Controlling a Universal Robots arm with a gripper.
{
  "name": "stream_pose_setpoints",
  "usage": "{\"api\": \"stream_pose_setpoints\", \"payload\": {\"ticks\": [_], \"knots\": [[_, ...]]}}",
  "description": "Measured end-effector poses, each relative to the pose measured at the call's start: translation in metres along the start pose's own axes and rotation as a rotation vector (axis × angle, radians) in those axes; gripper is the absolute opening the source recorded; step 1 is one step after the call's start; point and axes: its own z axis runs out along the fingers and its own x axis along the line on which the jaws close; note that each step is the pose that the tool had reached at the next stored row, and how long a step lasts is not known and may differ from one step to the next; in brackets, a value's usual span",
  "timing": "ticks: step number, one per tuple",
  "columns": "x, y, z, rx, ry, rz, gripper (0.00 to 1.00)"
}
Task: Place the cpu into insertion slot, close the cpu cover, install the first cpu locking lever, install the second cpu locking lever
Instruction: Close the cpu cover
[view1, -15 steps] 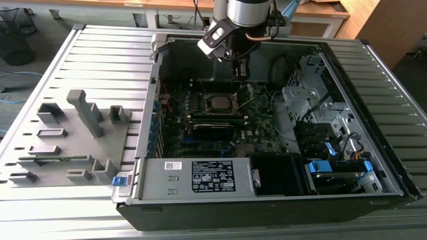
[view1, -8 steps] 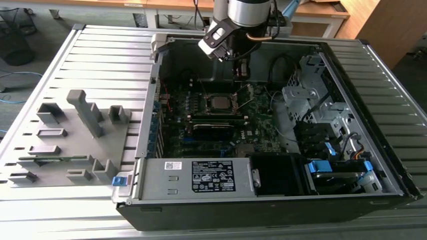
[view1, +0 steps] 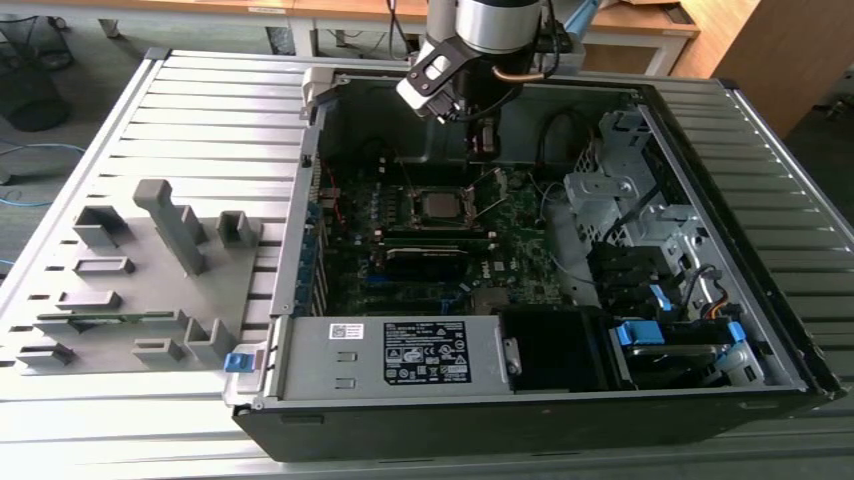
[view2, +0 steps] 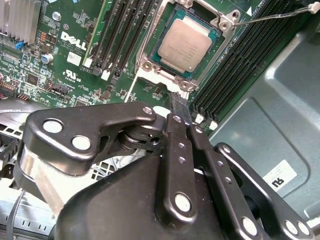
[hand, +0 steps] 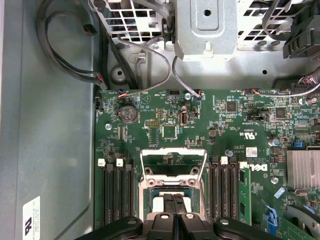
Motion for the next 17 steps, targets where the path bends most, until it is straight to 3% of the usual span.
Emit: {"api": "stream_pose_setpoints", "payload": {"ticks": [10, 17], "knots": [[0.0003, 0.0120, 0.0007, 0.0000, -0.0001, 0.000, 0.11], [0.0003, 0.0130, 0.0008, 0.0000, 0.0000, 0.000, 0.11]]}}
